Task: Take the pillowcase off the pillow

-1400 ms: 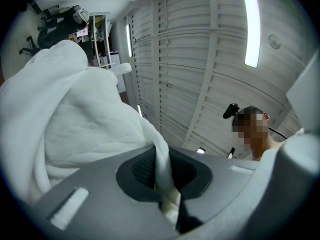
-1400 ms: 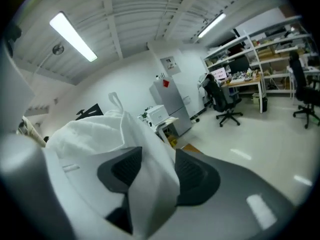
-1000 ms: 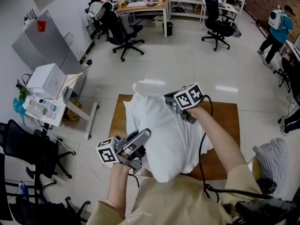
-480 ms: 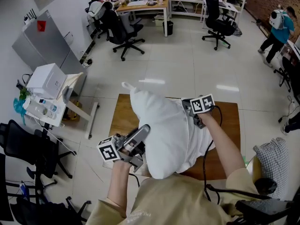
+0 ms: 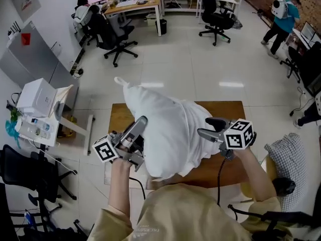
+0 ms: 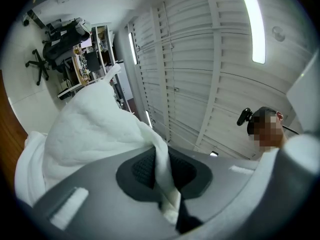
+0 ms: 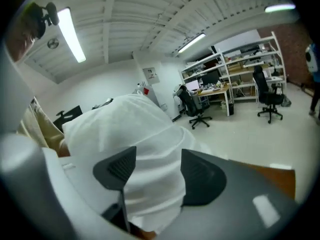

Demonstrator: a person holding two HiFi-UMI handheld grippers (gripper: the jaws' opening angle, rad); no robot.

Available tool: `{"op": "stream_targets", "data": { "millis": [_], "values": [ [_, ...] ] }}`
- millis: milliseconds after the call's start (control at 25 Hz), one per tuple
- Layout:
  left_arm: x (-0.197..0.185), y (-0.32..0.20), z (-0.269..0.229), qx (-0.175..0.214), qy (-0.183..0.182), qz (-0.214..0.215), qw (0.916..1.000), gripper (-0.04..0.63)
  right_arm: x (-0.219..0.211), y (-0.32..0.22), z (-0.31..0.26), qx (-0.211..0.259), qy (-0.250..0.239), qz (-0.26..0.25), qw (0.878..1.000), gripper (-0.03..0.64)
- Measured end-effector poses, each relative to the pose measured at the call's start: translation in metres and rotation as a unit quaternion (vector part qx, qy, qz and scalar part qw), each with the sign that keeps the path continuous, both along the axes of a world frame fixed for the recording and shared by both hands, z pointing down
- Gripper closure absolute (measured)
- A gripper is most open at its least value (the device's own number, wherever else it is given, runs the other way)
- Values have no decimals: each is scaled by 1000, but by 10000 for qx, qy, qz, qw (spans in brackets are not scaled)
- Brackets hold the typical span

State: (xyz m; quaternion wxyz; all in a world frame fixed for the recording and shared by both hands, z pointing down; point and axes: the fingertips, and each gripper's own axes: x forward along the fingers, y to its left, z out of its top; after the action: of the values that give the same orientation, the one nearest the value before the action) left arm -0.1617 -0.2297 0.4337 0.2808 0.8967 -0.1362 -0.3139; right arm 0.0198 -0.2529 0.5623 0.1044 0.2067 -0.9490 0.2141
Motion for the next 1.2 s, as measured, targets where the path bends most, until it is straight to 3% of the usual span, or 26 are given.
{"op": "stream_targets", "data": {
  "millis": [80,360,480,640,760,840,920,960,1080,1200],
  "values": [
    [3,-7,-13,72,-7,64,10000,567,2,22,4,-349,-158,43,9993,339],
    [20,-13,-40,80,37,261,9996,566,-11,50,30,-746,-93,253,9969,364],
    [35,-12,-40,26,33,310,9995,566,-2,53,36,-933,-225,252,9951,447],
    [32,-7,-36,-23,66,275,9996,566,0,59,42,-763,-189,336,9963,606],
    [21,-3,-31,-84,117,195,9997,566,4,62,53,-786,-175,472,9956,611],
    [10,-6,-26,-157,265,88,9995,568,23,52,91,-606,569,752,9937,615],
    [0,-8,-20,-228,392,8,9990,568,55,33,159,-527,1466,1153,9810,615],
    [-1,-7,-17,-241,384,6,9990,568,70,24,195,-697,1626,1336,9751,615],
    [5,6,-6,-232,180,146,9995,568,73,12,261,-1418,1085,1518,9722,616],
    [5,15,7,-265,183,148,9994,568,63,20,259,-1359,984,1452,9751,615]
  ]
}}
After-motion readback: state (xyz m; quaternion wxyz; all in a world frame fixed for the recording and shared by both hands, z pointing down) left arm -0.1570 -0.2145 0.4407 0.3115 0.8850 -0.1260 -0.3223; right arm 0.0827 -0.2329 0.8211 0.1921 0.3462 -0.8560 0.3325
